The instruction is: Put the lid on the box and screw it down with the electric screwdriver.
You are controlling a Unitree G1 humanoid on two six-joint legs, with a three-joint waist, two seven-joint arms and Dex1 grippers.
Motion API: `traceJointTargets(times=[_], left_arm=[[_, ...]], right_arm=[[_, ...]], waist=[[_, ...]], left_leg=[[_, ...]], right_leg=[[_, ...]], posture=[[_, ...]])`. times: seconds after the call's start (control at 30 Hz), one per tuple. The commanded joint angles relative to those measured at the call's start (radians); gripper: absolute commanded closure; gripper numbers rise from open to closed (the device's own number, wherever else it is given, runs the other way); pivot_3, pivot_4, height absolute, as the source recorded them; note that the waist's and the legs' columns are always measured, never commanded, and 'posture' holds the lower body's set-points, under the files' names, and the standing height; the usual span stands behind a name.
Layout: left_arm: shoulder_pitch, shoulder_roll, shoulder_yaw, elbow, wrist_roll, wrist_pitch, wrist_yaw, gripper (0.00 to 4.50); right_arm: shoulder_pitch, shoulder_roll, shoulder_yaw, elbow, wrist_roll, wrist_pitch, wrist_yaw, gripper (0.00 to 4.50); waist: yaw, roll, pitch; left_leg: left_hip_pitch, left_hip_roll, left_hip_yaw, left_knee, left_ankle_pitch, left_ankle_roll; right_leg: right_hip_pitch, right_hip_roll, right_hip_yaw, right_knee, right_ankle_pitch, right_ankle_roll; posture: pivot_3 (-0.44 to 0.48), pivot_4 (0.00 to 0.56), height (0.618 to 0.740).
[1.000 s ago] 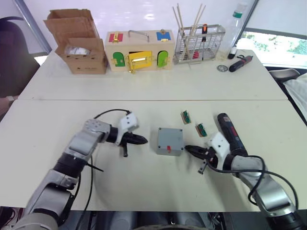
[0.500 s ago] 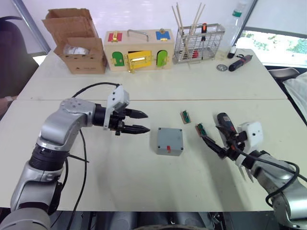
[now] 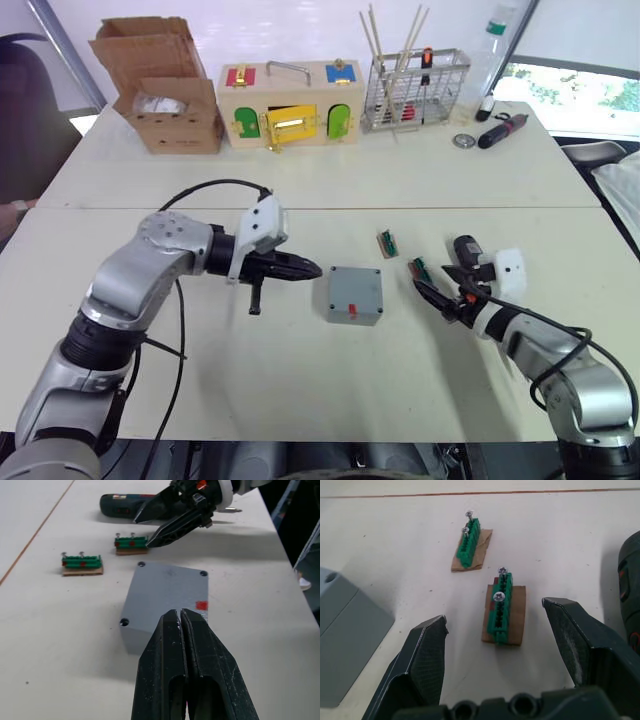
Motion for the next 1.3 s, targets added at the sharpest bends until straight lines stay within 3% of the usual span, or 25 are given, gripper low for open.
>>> traceJointTargets(times=[0.03,0.17,0.37,0.73,0.9,1.3], left_arm=[[0.019,0.021,-0.005,-0.037,0.0,-0.009,0.005,4.46],[0.048,0.031,-0.02,-0.059,0.002,-0.019,0.006,4.46],[0.053,0.03,-0.026,-0.055,0.001,-0.017,0.011,4.5],[0.059,0.028,-0.039,-0.05,0.009,-0.022,0.02,4.5],[0.06,0.032,-0.05,-0.048,0.019,-0.033,0.023,4.5],[0.061,0.034,-0.055,-0.046,0.03,-0.041,0.024,4.5]], right_arm=[[-0.022,0.013,-0.004,-0.002,0.002,-0.031,-0.007,1.06],[-0.048,0.02,0.005,0.029,-0.008,-0.056,-0.013,1.06],[-0.054,0.014,0.033,0.053,-0.035,-0.088,-0.011,2.77],[-0.046,0.018,0.042,0.062,-0.053,-0.104,-0.015,2.77],[-0.048,0.015,0.042,0.066,-0.052,-0.11,-0.014,4.44],[-0.047,0.02,0.03,0.05,-0.052,-0.116,-0.025,4.44]], waist=[[0.0,0.0,0.0],[0.001,0.0,0.0],[0.0,0.0,0.0],[0.0,0.0,0.0],[0.0,0.0,0.0],[0.0,0.0,0.0]], left_leg=[[0.0,0.0,0.0,0.0,0.0,0.0],[0.0,0.0,0.0,0.0,0.0,0.0],[0.0,0.0,0.0,0.0,0.0,0.0],[0.0,0.0,0.0,0.0,0.0,0.0],[0.0,0.0,0.0,0.0,0.0,0.0],[0.0,0.0,0.0,0.0,0.0,0.0]], right_leg=[[0.0,0.0,0.0,0.0,0.0,0.0],[0.0,0.0,0.0,0.0,0.0,0.0],[0.0,0.0,0.0,0.0,0.0,0.0],[0.0,0.0,0.0,0.0,0.0,0.0],[0.0,0.0,0.0,0.0,0.0,0.0],[0.0,0.0,0.0,0.0,0.0,0.0]], posture=[[0.0,0.15,0.74],[0.0,0.15,0.74],[0.0,0.15,0.74],[0.0,0.15,0.74],[0.0,0.15,0.74],[0.0,0.15,0.74]])
